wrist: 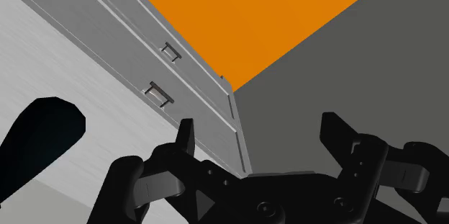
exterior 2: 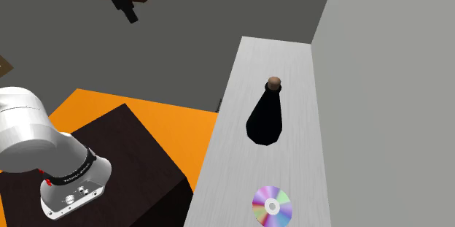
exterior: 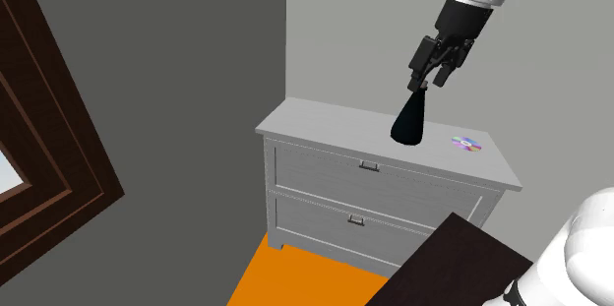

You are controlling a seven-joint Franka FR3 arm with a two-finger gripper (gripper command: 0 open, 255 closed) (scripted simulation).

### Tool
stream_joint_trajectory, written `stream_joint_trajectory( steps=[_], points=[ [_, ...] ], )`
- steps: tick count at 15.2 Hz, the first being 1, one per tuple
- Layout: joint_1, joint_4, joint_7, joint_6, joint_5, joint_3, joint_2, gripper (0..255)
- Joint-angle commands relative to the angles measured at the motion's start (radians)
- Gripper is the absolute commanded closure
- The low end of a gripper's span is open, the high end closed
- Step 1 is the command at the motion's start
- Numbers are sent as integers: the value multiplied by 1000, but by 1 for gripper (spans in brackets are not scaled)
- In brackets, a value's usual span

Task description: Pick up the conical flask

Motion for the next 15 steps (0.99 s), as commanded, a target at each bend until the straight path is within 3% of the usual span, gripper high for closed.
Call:
stream_joint_trajectory(
  steps=[1, 15],
  points=[
    [0, 0, 0, 0, 0, 0, 0, 0],
    [-70, 176, -310, 81, -59, -273, 324, 0]
  ],
)
